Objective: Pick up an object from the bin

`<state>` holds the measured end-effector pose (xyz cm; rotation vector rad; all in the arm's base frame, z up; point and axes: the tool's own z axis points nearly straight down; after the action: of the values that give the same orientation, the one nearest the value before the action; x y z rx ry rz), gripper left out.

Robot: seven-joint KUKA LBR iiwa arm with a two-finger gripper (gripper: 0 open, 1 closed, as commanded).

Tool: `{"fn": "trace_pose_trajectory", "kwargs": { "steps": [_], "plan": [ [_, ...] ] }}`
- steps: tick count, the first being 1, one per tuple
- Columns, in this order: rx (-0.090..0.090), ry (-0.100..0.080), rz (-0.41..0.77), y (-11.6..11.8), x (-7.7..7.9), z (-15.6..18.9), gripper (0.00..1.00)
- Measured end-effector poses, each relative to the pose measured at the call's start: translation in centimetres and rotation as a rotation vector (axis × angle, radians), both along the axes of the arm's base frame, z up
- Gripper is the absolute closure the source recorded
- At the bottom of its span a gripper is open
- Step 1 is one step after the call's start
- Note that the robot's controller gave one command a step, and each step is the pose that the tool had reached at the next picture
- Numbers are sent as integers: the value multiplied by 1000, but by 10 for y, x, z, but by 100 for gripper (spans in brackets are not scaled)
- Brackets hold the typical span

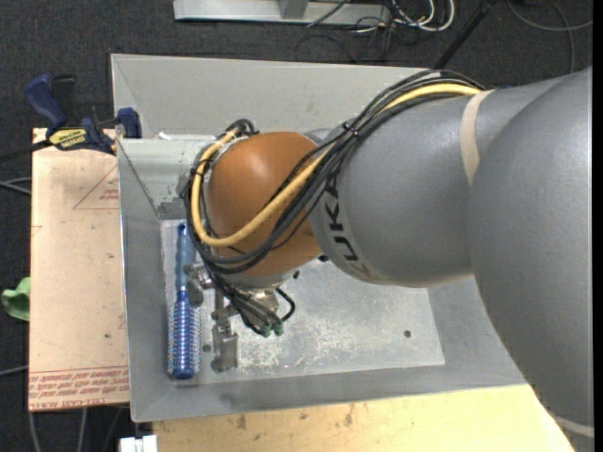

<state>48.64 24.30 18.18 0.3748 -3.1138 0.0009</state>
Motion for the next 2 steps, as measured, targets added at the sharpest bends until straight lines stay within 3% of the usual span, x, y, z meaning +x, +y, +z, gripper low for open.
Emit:
{"fn": "trace_pose_trajectory", "kwargs": {
  "steps": [1, 2],
  "plan": [
    [5, -8, 227, 10, 2, -92, 0],
    [2, -2, 226, 9, 1, -91, 100]
  ]
}}
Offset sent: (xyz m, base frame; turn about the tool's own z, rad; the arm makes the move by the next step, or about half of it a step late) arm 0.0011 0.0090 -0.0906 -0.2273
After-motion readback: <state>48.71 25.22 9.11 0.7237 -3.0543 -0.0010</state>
